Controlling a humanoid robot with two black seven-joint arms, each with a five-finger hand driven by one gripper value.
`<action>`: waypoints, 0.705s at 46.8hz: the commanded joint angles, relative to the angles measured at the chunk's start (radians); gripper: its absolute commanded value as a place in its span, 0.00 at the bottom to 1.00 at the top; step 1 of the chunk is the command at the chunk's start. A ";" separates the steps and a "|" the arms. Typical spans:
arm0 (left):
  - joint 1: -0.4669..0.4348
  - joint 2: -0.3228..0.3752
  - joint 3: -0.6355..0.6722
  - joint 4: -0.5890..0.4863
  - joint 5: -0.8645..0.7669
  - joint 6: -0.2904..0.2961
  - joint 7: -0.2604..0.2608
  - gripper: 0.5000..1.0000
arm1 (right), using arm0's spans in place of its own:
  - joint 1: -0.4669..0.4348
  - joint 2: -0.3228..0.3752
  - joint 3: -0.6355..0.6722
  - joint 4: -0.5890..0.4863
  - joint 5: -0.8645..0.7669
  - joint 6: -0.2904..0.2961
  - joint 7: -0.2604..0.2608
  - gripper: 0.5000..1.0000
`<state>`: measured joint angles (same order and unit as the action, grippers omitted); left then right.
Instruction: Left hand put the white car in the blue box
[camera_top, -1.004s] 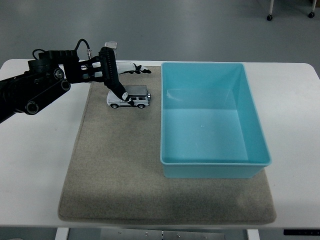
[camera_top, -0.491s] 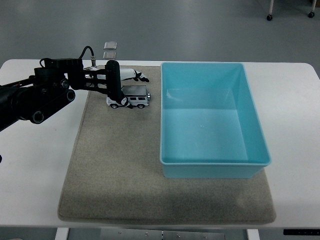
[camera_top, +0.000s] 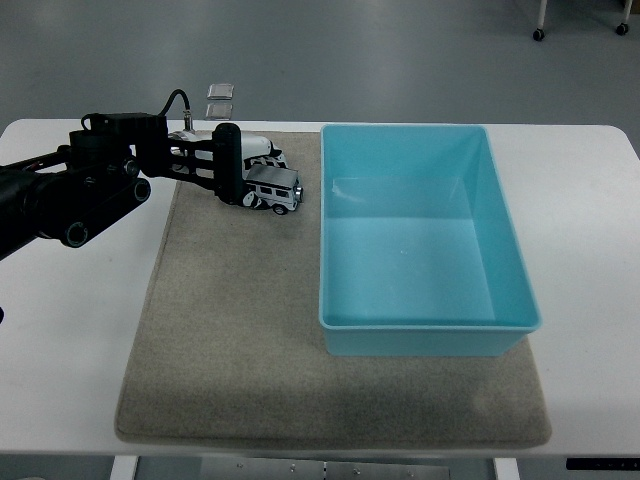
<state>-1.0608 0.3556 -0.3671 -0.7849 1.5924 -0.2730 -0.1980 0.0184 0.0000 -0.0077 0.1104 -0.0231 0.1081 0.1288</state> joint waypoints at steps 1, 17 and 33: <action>-0.002 0.000 0.000 0.003 0.004 0.000 0.000 0.00 | 0.000 0.000 0.000 0.000 0.000 0.001 -0.001 0.87; -0.021 0.020 -0.001 0.004 0.009 0.002 0.000 0.00 | 0.000 0.000 0.000 0.000 0.000 0.001 -0.001 0.87; -0.185 0.086 -0.006 -0.002 -0.014 -0.009 -0.001 0.00 | 0.000 0.000 0.000 0.000 0.000 0.001 -0.001 0.87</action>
<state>-1.2168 0.4360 -0.3708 -0.7858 1.5774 -0.2792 -0.1992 0.0184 0.0000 -0.0077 0.1105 -0.0234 0.1083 0.1287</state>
